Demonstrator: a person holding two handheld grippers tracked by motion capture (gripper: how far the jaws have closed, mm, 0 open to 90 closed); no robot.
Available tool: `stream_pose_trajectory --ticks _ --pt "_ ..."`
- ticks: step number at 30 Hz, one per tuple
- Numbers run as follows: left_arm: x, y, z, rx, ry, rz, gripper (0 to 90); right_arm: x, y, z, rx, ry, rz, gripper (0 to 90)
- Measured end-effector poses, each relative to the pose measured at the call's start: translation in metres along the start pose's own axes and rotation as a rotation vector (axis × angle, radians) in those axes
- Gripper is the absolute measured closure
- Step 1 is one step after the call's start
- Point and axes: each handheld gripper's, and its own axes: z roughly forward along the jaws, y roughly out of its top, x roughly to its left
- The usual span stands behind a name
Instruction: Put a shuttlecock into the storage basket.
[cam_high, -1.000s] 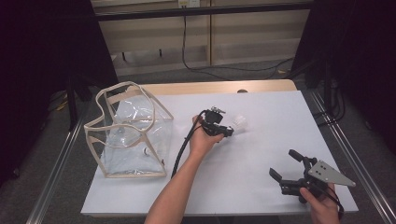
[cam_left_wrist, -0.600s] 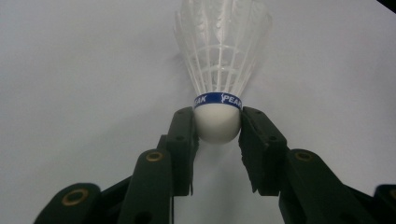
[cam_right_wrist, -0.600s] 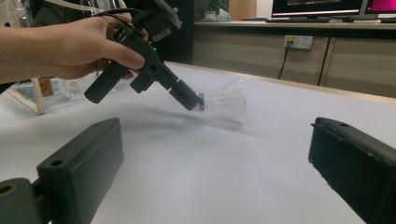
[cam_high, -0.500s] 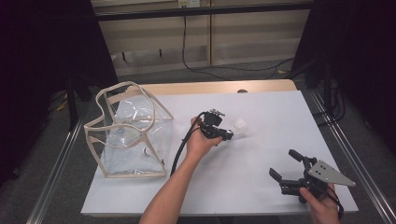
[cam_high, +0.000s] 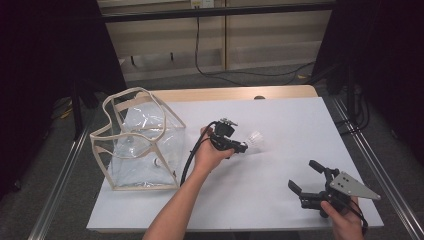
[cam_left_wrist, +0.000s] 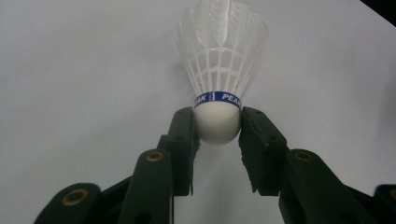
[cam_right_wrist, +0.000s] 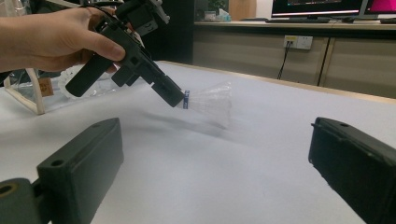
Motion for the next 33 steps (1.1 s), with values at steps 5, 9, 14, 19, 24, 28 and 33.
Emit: stream_pose_trajectory --ticks 5,9,14,19,24,28,33 --pt "0.000 -0.001 -0.008 0.009 -0.005 0.005 66.1 0.000 0.000 0.000 0.000 0.000 -0.002 2.8" --pt "-0.001 -0.001 -0.014 0.011 -0.012 0.001 66.1 0.000 0.000 0.000 0.000 0.001 -0.002 2.8" --pt "-0.001 -0.001 -0.022 0.024 -0.017 0.013 66.1 0.000 0.000 0.000 -0.001 0.001 -0.007 2.8" --pt "-0.003 -0.002 -0.028 0.025 -0.036 0.009 66.1 0.000 0.000 0.000 -0.001 0.002 -0.005 2.8" --pt "-0.005 -0.001 -0.033 0.038 -0.040 0.014 66.1 0.001 0.000 0.001 -0.003 0.002 -0.006 2.8" --pt "-0.006 -0.001 -0.036 0.043 -0.051 0.013 66.1 0.001 0.000 0.001 -0.002 0.002 -0.006 2.8" --pt "-0.008 0.001 -0.041 0.059 -0.046 0.022 66.1 0.001 0.000 0.001 -0.003 0.001 -0.006 2.8"
